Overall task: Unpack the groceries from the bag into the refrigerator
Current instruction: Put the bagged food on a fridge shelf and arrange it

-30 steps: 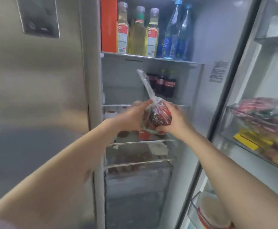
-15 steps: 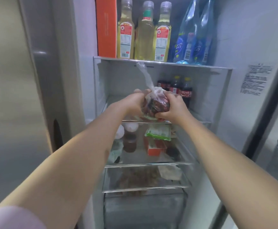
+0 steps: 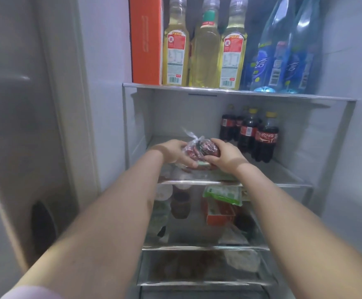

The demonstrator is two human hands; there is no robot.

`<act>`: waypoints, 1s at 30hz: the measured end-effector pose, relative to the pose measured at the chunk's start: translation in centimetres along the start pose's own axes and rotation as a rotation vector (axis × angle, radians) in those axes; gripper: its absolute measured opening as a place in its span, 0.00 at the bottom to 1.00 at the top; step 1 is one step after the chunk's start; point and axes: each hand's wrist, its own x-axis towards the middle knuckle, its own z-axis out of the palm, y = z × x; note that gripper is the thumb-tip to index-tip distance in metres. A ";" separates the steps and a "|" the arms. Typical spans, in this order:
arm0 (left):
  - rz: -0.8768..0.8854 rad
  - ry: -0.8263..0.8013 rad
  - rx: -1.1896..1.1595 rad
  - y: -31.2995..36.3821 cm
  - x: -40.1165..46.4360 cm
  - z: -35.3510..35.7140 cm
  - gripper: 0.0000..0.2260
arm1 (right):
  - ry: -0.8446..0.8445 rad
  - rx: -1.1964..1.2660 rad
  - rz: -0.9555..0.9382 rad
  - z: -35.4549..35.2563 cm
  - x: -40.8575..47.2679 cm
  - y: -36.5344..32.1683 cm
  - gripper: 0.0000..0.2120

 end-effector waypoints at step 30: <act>-0.240 0.492 0.134 -4.2 6.5 3.3 0.19 | -0.092 -0.008 -0.095 4.1 5.8 -0.6 0.33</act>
